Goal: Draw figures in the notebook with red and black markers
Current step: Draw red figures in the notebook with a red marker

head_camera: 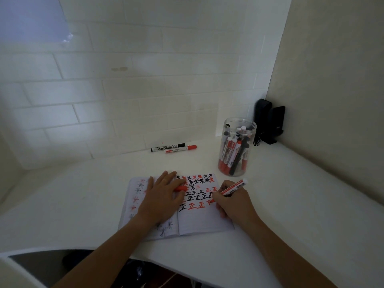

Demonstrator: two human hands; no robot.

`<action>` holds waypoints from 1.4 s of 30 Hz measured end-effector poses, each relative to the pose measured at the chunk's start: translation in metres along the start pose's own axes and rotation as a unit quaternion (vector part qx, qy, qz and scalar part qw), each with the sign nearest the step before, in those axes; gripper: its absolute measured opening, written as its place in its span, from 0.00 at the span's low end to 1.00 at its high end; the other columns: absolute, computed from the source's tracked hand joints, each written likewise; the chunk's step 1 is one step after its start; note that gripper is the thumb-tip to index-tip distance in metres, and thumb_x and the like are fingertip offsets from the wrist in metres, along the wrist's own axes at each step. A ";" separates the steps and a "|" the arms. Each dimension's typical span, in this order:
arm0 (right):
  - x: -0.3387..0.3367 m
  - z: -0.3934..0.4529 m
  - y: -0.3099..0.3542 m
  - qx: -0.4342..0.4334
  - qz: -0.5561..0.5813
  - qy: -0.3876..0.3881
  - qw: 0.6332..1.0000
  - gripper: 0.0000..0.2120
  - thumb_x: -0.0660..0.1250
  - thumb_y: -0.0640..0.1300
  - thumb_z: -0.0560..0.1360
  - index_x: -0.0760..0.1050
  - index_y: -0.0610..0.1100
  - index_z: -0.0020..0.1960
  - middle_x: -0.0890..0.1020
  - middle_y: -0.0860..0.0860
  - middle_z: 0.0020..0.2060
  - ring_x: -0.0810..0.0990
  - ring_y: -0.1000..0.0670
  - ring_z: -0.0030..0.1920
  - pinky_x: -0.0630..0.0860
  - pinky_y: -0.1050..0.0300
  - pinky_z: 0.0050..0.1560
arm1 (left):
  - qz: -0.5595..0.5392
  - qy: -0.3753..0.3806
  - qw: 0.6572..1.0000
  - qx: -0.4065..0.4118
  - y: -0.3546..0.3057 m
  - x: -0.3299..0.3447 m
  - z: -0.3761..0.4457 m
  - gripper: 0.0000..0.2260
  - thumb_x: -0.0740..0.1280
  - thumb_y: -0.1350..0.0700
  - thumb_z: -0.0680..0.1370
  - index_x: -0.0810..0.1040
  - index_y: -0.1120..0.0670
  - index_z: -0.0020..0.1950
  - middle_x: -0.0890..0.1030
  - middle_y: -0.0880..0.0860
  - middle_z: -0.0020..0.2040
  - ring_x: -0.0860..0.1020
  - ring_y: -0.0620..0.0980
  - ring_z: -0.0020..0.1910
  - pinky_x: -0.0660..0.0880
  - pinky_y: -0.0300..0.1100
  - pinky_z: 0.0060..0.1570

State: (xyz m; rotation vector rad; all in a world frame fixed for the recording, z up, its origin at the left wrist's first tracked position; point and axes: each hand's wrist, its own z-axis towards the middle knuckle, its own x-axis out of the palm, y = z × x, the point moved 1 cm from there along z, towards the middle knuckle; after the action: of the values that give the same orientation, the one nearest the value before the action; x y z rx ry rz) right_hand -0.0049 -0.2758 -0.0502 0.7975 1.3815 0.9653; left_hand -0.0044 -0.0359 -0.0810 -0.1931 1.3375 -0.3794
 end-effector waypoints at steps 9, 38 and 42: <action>0.001 -0.002 0.002 -0.020 0.020 0.017 0.999 0.11 0.69 0.38 0.78 0.72 0.40 0.38 0.80 0.46 0.26 0.74 0.49 0.20 0.71 0.59 0.24 | -0.002 0.005 1.000 -0.003 0.000 -0.001 0.000 0.32 0.43 0.32 0.75 0.65 0.37 0.76 0.58 0.44 0.81 0.48 0.46 0.81 0.39 0.58 0.78; 0.000 0.001 0.002 -0.060 0.082 -0.038 0.994 0.12 0.72 0.39 0.78 0.71 0.41 0.41 0.78 0.43 0.27 0.72 0.49 0.22 0.72 0.58 0.23 | -0.059 -0.141 0.985 0.078 -0.001 -0.005 -0.003 0.13 0.65 0.53 0.82 0.80 0.53 0.65 0.71 0.46 0.50 0.68 0.45 0.50 0.69 0.36 0.53; -0.003 -0.003 0.012 -0.113 0.155 0.025 0.981 0.09 0.74 0.41 0.78 0.73 0.41 0.48 0.76 0.38 0.30 0.71 0.46 0.24 0.69 0.59 0.23 | -0.120 -0.097 0.984 0.090 -0.005 -0.009 -0.005 0.11 0.65 0.55 0.82 0.79 0.52 0.64 0.76 0.45 0.53 0.73 0.44 0.53 0.67 0.31 0.55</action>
State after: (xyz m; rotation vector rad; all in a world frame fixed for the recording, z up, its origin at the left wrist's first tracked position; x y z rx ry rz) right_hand -0.0084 -0.2742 -0.0384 0.8347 1.1813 1.3672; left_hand -0.0114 -0.0372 -0.0720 -0.2354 1.0830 -0.6646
